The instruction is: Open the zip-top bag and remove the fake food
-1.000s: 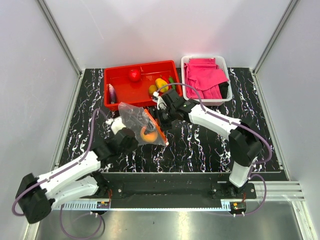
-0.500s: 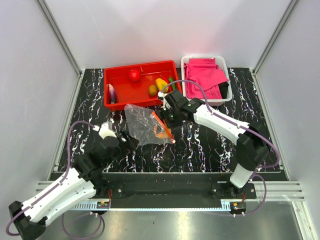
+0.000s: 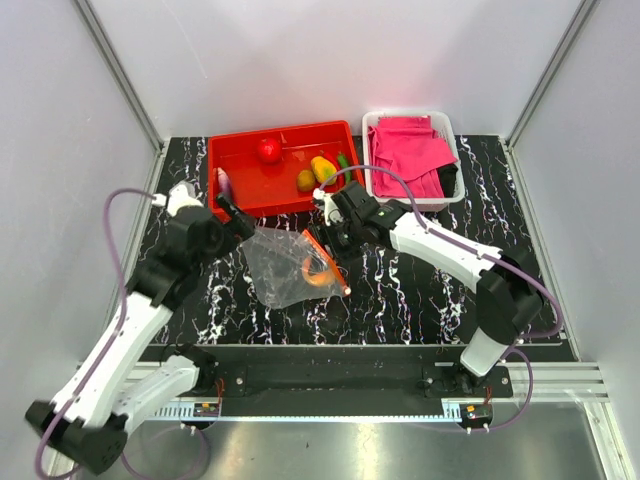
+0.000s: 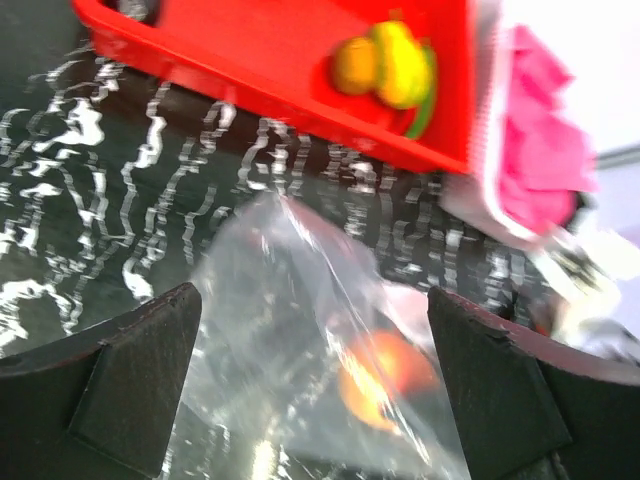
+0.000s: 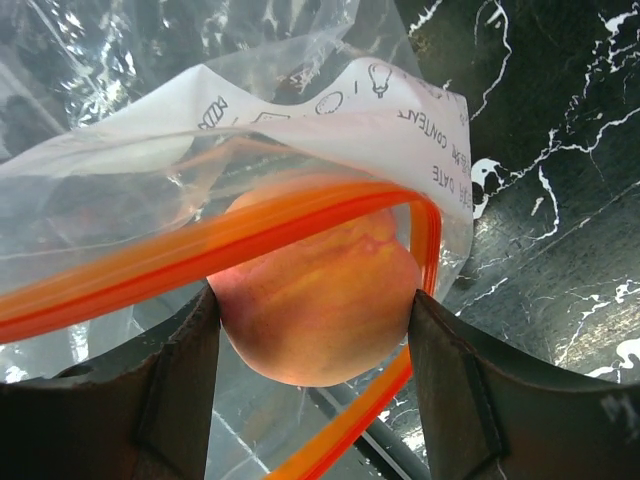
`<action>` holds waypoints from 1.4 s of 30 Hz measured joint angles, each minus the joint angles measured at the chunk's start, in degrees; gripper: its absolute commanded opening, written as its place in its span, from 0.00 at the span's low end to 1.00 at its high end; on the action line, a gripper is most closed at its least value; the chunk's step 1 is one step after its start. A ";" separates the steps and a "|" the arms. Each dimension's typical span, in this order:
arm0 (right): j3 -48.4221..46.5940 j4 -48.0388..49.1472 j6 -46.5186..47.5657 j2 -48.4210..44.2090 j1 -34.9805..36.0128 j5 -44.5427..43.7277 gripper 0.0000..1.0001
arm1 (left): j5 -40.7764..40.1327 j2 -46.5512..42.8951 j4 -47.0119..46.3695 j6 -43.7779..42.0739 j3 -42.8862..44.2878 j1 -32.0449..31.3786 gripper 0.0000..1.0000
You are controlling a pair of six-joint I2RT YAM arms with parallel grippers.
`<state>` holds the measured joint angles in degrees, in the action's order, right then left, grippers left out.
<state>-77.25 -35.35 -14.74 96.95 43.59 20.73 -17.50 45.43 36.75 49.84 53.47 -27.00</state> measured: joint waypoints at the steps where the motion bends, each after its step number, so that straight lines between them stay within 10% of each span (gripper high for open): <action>1: 0.02 0.04 0.00 -0.31 0.00 0.13 0.00 | 1.03 2.38 -0.17 -0.79 0.81 1.62 0.99; 5: 0.02 0.61 0.00 -0.98 0.00 1.31 0.00 | 4.94 10.60 -0.44 -3.50 0.57 5.33 0.96; 14: 0.02 0.90 -0.02 -1.16 0.00 1.44 0.00 | 11.19 13.20 -4.07 -7.65 -2.97 8.92 0.00; 25: -1.05 0.31 -2.10 -1.22 -4.02 -14.75 0.00 | 6.03 9.79 -1.29 -10.86 -6.38 15.85 0.00; 32: -16.04 2.23 -0.90 5.99 -6.69 -19.58 0.00 | 1.95 10.08 1.53 -12.52 -6.38 16.06 0.76; 36: -28.98 4.87 0.96 15.17 -6.82 -19.69 0.01 | 0.50 9.29 3.43 -13.60 -6.34 16.06 0.84; 42: -47.36 7.93 2.21 31.93 -7.65 -16.74 0.32 | 6.38 4.61 6.23 -16.94 -4.81 16.20 0.86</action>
<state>-124.62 -27.42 -12.53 128.88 35.94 3.99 -11.11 50.04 42.98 32.91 48.66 -10.81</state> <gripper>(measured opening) 0.697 0.855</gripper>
